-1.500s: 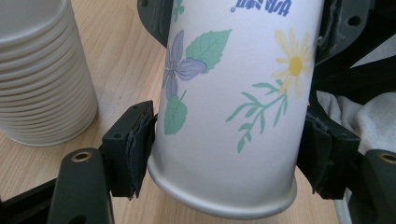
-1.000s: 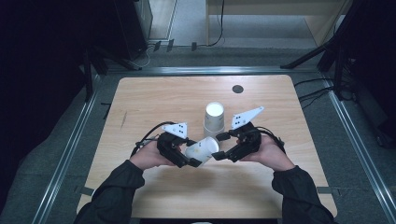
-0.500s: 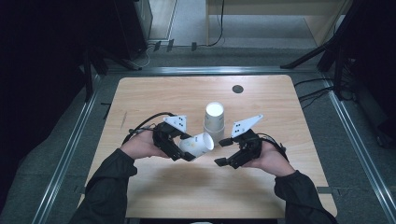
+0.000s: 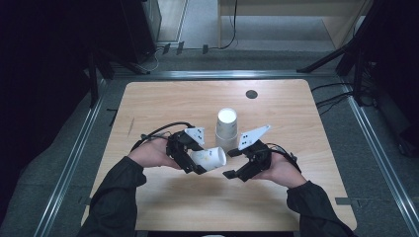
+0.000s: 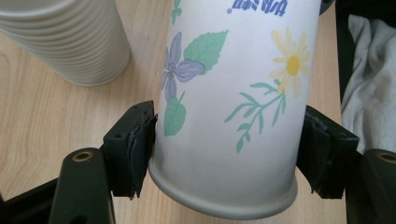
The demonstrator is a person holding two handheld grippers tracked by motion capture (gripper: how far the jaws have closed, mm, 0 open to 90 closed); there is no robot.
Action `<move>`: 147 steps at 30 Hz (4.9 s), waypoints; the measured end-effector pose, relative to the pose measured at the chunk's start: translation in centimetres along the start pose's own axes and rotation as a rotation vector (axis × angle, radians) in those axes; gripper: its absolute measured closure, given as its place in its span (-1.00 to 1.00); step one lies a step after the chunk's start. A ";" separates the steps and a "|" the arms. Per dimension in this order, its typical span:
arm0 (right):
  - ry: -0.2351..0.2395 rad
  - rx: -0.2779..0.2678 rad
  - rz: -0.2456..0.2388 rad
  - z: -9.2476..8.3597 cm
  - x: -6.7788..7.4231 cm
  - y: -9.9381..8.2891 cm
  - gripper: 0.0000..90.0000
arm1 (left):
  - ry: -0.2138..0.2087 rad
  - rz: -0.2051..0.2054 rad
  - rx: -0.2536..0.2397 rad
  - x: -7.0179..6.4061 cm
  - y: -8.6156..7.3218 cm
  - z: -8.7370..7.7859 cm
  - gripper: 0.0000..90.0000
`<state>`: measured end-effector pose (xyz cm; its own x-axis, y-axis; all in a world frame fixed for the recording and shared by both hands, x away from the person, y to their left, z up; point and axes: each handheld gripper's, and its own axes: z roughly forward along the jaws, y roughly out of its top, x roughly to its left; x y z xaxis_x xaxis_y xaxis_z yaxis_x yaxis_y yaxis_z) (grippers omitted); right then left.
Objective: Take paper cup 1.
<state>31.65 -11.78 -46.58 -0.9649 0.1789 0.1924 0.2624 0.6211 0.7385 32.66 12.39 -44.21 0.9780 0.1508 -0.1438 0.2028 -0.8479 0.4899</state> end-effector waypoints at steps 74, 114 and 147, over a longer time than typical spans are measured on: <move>0.139 -0.092 -0.051 -0.3 0.3 1.3 -0.23 | -0.100 -0.091 -0.401 -1.2 -2.1 2.0 -0.66; 0.072 -0.041 -0.012 0.1 -0.2 0.6 -0.46 | 0.010 -0.060 -0.274 -0.8 -1.8 -3.0 -0.42; 0.103 0.027 -0.079 2.5 0.5 0.6 -0.26 | -0.051 -0.005 0.026 -1.3 1.1 1.5 -0.42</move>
<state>31.36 -9.44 -47.64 -0.9784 0.0506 0.2005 0.1846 0.6505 0.7367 31.54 10.54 -44.81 0.9733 0.1295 -0.1897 0.2054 -0.8603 0.4666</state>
